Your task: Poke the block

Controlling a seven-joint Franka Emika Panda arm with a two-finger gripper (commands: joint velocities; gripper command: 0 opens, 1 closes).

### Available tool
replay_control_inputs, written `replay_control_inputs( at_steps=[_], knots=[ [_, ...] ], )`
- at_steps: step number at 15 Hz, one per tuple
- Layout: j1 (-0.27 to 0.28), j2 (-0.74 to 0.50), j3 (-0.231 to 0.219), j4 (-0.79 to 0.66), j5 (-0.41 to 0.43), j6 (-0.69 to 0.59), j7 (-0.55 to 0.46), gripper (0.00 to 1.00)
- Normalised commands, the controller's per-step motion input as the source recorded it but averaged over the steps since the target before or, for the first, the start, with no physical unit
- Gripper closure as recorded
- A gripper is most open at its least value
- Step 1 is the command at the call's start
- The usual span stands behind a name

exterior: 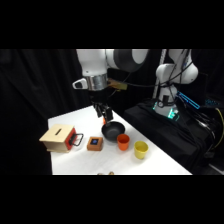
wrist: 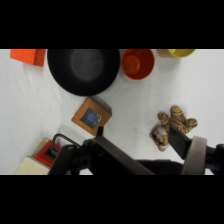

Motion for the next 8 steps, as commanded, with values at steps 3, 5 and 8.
replay_control_inputs(
  at_steps=[3,5,8],
  knots=[
    [-0.016,0.04,0.000,0.05,-0.010,0.00,0.03,0.00],
    [-0.052,0.15,-0.042,0.21,-0.023,0.01,0.06,0.00],
    [-0.095,0.21,-0.073,0.34,-0.009,0.00,0.06,0.00]
  ],
)
